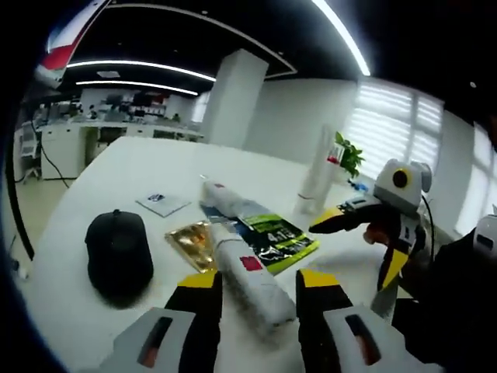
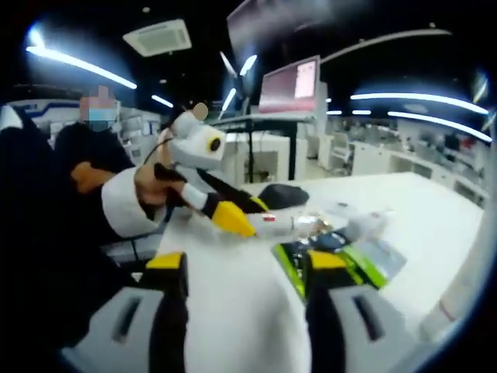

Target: Arrange the skincare products in the storage area until every visible bottle or jar stands upright without overlapping.

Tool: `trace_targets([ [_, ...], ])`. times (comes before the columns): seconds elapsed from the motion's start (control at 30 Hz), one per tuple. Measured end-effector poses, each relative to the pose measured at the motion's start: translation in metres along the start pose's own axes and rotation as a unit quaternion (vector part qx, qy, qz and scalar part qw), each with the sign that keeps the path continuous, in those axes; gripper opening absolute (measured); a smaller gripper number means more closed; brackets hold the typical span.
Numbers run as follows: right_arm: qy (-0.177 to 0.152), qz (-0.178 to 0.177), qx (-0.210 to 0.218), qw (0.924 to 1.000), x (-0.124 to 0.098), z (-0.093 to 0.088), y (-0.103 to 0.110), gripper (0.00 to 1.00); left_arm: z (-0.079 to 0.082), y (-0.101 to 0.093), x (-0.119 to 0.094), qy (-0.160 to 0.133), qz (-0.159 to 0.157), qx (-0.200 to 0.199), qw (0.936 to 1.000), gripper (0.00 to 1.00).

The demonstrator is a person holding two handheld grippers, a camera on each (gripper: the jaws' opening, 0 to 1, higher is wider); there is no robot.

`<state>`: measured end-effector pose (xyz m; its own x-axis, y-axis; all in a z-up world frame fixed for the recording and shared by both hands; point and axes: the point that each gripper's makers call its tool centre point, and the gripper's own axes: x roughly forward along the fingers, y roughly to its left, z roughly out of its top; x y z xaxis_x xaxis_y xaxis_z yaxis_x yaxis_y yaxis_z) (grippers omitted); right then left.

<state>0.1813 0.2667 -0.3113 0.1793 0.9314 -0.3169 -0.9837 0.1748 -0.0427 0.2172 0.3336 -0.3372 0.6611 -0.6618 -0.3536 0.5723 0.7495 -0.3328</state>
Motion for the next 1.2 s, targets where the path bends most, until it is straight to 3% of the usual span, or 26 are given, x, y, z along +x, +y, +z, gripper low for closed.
trace_targets([
  [0.27, 0.001, 0.001, -0.002, 1.0, 0.0, -0.001, 0.002, 0.6, -0.002, -0.002, 0.002, 0.011, 0.005, 0.01, 0.9999, 0.3],
  [0.37, 0.002, 0.002, -0.001, 1.0, 0.0, -0.001, 0.001, 0.61, -0.017, 0.005, 0.004, 0.055, 0.023, 0.042, 0.9973, 0.3],
  [0.4, 0.002, 0.002, -0.001, 1.0, 0.001, -0.001, 0.001, 0.61, -0.012, 0.002, 0.008, 0.039, 0.025, 0.044, 0.998, 0.3],
  [1.03, 0.001, 0.006, 0.002, 1.0, 0.001, -0.002, 0.001, 0.61, -0.007, 0.002, 0.003, 0.017, 0.046, 0.057, 0.9971, 0.23],
  [1.2, -0.001, 0.006, 0.005, 1.0, 0.0, -0.002, 0.0, 0.61, 0.006, -0.005, -0.003, -0.01, 0.043, 0.072, 0.9964, 0.22],
])
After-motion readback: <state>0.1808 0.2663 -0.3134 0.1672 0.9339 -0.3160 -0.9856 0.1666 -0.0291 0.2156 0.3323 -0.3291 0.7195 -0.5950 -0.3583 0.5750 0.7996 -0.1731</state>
